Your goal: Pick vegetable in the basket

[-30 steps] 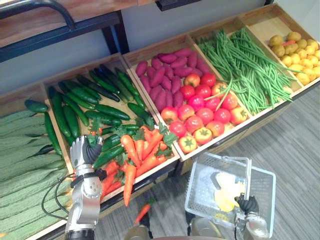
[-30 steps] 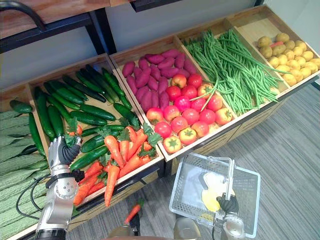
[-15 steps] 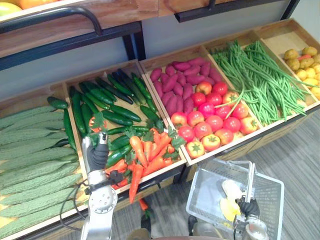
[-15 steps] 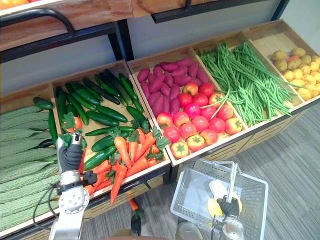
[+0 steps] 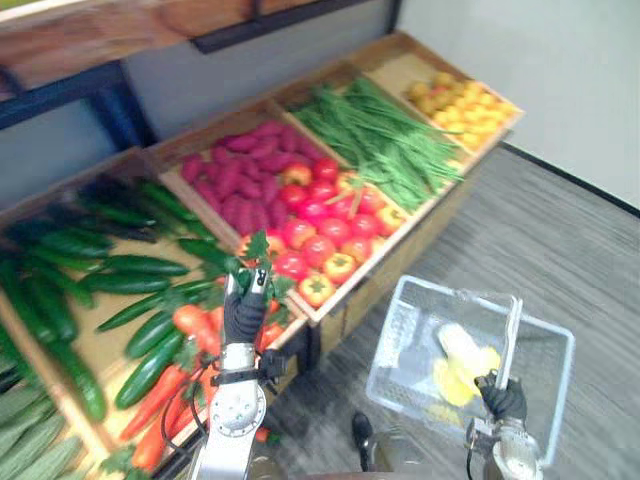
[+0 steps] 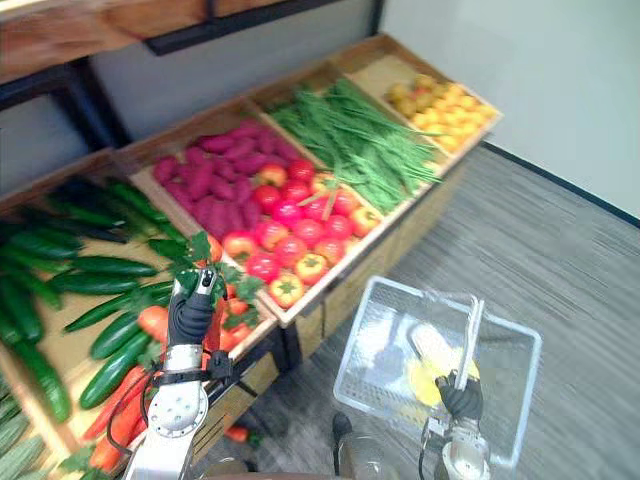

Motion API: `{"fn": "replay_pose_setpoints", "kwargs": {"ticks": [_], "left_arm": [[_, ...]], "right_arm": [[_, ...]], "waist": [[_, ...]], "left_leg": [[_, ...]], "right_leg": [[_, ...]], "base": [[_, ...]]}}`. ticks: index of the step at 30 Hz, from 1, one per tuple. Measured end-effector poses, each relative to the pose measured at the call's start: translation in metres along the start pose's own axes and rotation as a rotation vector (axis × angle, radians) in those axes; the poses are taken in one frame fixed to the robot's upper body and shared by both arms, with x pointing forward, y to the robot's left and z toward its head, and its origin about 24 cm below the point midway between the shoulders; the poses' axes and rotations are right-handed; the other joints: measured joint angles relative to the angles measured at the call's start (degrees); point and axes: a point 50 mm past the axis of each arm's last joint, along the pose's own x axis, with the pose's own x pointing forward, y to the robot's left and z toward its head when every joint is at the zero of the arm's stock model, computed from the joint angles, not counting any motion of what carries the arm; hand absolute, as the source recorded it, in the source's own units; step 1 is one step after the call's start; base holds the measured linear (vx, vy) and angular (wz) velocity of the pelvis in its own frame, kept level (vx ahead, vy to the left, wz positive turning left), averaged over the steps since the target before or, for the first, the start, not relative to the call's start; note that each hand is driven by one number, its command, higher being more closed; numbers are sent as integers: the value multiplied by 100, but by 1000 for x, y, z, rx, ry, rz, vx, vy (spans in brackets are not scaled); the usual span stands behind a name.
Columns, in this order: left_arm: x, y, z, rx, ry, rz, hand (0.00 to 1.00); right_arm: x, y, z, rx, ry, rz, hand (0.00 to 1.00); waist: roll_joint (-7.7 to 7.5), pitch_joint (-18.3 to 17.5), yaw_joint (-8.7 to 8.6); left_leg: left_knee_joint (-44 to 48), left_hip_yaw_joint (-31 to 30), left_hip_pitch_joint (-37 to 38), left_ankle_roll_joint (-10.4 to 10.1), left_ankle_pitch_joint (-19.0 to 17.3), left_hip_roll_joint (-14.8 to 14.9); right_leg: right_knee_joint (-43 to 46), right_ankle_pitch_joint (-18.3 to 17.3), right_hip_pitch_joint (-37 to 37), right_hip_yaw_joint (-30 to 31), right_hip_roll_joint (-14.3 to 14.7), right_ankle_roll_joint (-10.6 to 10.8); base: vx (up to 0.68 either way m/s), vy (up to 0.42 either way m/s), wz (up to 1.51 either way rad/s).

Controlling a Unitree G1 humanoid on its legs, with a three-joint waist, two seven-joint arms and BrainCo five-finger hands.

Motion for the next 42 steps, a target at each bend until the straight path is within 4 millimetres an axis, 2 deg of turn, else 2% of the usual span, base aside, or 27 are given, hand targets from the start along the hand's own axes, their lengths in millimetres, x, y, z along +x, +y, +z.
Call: {"fn": "replay_pose_setpoints", "kwargs": {"ticks": [1, 2, 3, 4, 5, 6, 8, 9, 10, 12, 13, 16, 17, 18, 19, 20, 21, 25, 28, 36, 42], "left_arm": [[0, -1, -2, -4, 6, -2, 100], [0, -4, -6, -15, 22, -15, 100], [1, -11, -14, -31, 55, -35, 100], [1, -15, -18, -39, 76, -45, 100], [1, -19, -22, -55, 99, -52, 100], [1, -19, -22, -59, 99, -54, 100], [4, -20, -26, -66, 110, -61, 100], [4, -21, -27, -67, 112, -67, 100], [4, -26, -26, -86, 115, -83, 100], [3, -28, -26, -94, 118, -87, 100], [-1, -27, -28, -91, 133, -84, 100], [-3, -26, -30, -88, 143, -79, 100], [-3, -27, -29, -95, 144, -78, 100], [-3, -29, -29, -103, 145, -74, 100], [-3, -29, -29, -105, 149, -74, 100], [-2, -28, -30, -96, 145, -80, 100], [-2, -28, -33, -85, 152, -88, 100], [-8, -34, -47, -62, 231, -135, 100], [-11, -39, -52, -57, 253, -165, 100], [-18, -81, -69, -6, 327, -401, 100], [-16, -88, -85, 119, 354, -471, 100]], "right_arm": [[4, 2, 1, -9, -4, 7, 100], [11, 5, 7, -27, -23, 16, 100], [16, 4, 11, -52, -39, 19, 100], [18, 3, 12, -64, -44, 22, 100], [20, 3, 16, -85, -60, 37, 100], [22, 6, 18, -94, -67, 51, 100], [22, 17, 20, -123, -77, 99, 100], [23, 17, 21, -131, -82, 106, 100], [24, 23, 24, -134, -95, 119, 100], [26, 29, 31, -126, -118, 132, 100], [28, 40, 38, -124, -144, 166, 100], [29, 48, 44, -115, -170, 190, 100], [29, 50, 48, -107, -185, 200, 100], [30, 48, 49, -113, -191, 202, 100], [29, 49, 48, -111, -186, 204, 100], [27, 51, 47, -93, -182, 211, 100], [25, 54, 45, -72, -168, 228, 100], [15, 64, 31, -61, -112, 304, 100], [7, 78, 27, -65, -98, 401, 100], [-24, 124, 37, 50, -109, 684, 100], [-45, 146, 36, 154, -55, 844, 100]], "waist": [[3, -24, -4], [-18, -61, -34], [113, -45, -130], [222, -63, -170], [399, -72, -166], [438, -69, -162], [458, -52, -171], [480, -32, -162], [473, -12, -167], [444, 17, -119], [440, 40, -15], [501, 41, 72], [620, 54, 136], [815, 40, 159], [800, 33, 128], [703, 21, 30], [605, 33, -9], [582, 23, -20], [571, 11, -20], [569, 6, -42], [442, -121, -141]], "left_leg": [[49, 144, 46, -70, -52, 55], [213, 381, 110, -250, -175, 172], [382, 480, 138, -374, -300, 300], [396, 539, 165, -381, -333, 384], [417, 732, 315, -235, -402, 517], [527, 755, 365, -73, -351, 577], [1875, 448, 295, 985, 353, 1112], [2141, 167, 224, 908, 318, 1143], [2452, -780, -231, 624, 56, 821], [2382, -1712, -618, 523, -123, 249], [1978, -2421, -897, 549, -180, -287], [1173, -3059, -1154, 466, -127, -777], [393, -3210, -1123, 300, 325, -872], [27, -3262, -1079, 226, 521, -795], [-114, -3239, -982, 216, 498, -825], [-457, -3160, -793, 224, 502, -965], [-762, -3046, -664, 315, 599, -1110], [-1301, -2916, -346, 395, 776, -1346], [-1486, -2913, -224, 375, 813, -1358], [-1792, -2935, -106, 309, 967, -1333], [-1914, -2908, -84, 299, 1032, -1342]], "right_leg": [[139, 27, -34, -188, -80, -64], [317, 73, -205, -172, -75, -12], [308, 167, -395, 128, 198, 120], [233, 158, -428, 237, 389, 138], [7, 157, -478, 564, 829, 131], [-77, 128, -484, 724, 994, 85], [-406, 235, -256, 1315, 1524, -175], [-509, 261, -127, 1386, 1573, -201], [-805, 301, 113, 1756, 1665, -201], [-1113, 449, 397, 2106, 1679, -151], [-1382, 556, 654, 2608, 1719, -47], [-1578, 675, 850, 3137, 1729, 96], [-1674, 735, 938, 3402, 1837, 192], [-1791, 752, 1027, 3638, 1987, 319], [-1841, 786, 1048, 3731, 1984, 369], [-1971, 846, 1037, 3813, 1879, 461], [-2057, 894, 1019, 3887, 1776, 528], [-2295, 962, 1156, 4008, 1607, 634], [-2383, 964, 1232, 4015, 1583, 632], [-2601, 1044, 1326, 3991, 1643, 549], [-2717, 1129, 1326, 4016, 1651, 557]], "base": [[50, -156, -197], [80, -178, -158], [87, -188, -146], [133, -151, -152], [201, -115, -138], [294, -170, -179], [335, -179, -163], [303, -73, -144], [280, 26, -113], [298, 84, -130], [259, 118, -141], [209, 171, -122], [210, 305, -150], [163, 265, -122], [156, 258, -71], [145, 227, -33], [124, 212, -21], [79, 144, -11], [26, 35, 0], [-1, -15, 1], [-14, -2, -2]]}}
